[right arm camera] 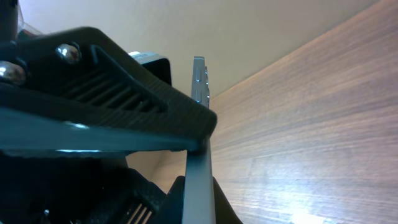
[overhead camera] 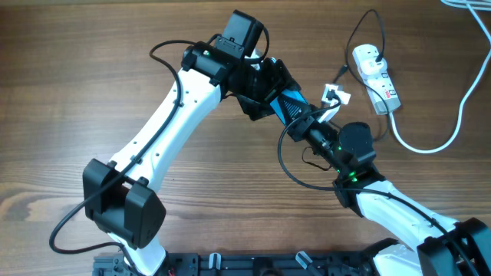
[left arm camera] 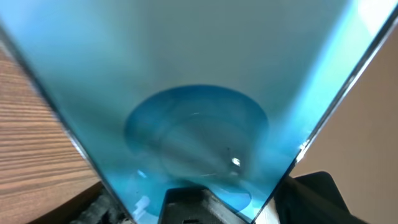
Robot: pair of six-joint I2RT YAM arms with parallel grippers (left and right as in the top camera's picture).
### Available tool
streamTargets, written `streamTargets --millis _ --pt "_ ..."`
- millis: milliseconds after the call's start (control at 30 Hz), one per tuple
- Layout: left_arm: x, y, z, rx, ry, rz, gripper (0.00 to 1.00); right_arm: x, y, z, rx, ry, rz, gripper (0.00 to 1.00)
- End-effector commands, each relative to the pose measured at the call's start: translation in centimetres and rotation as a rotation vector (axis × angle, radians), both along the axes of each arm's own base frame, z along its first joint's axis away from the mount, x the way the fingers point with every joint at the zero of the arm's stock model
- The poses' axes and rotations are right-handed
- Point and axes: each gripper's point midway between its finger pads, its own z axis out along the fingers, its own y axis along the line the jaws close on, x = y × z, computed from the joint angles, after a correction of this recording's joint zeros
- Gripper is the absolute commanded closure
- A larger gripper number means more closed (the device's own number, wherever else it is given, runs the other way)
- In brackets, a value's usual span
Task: Plug charger to phone and switch on socket
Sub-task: 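Move the right gripper to the phone and grasp its side edge, then open the left gripper and pull it back from the phone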
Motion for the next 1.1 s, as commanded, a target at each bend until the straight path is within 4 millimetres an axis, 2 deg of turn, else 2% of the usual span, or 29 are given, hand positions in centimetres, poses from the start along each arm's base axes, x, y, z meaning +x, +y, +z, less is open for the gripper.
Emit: streamTargets --millis 0,67,167,267,500,633,733,933,1067 --pt "0.2 0.1 1.2 -0.024 -0.024 -0.005 0.20 -0.2 0.7 1.0 0.069 0.030 0.031 0.95" --pt "0.6 0.6 1.2 -0.022 -0.042 -0.010 0.16 0.0 0.5 0.4 0.093 0.083 0.013 0.95" --pt "1.4 2.1 1.1 -0.017 -0.065 -0.015 0.13 0.4 -0.4 -1.5 0.148 0.227 -0.044 0.95" --pt "2.3 4.1 1.2 0.001 -0.107 -0.030 0.11 0.6 -1.1 -2.7 0.241 0.359 -0.071 0.95" --pt "2.0 10.3 -0.6 0.115 -0.042 -0.014 0.10 -1.7 1.1 -2.7 0.442 0.616 0.091 0.95" --pt "1.6 12.8 -1.1 0.160 -0.011 -0.004 0.10 -3.0 2.1 -2.6 0.554 0.773 0.158 0.95" --pt "1.3 15.1 -1.3 0.177 0.025 0.018 0.12 -4.3 2.9 -2.4 0.680 0.974 0.212 0.95" --pt "0.2 18.1 -0.9 0.191 0.050 0.017 0.11 -3.6 2.5 -2.6 0.718 0.987 0.159 0.95" --pt "-1.4 20.2 0.8 0.235 0.003 -0.003 0.11 -3.5 2.5 -2.5 0.751 1.014 0.151 0.95"
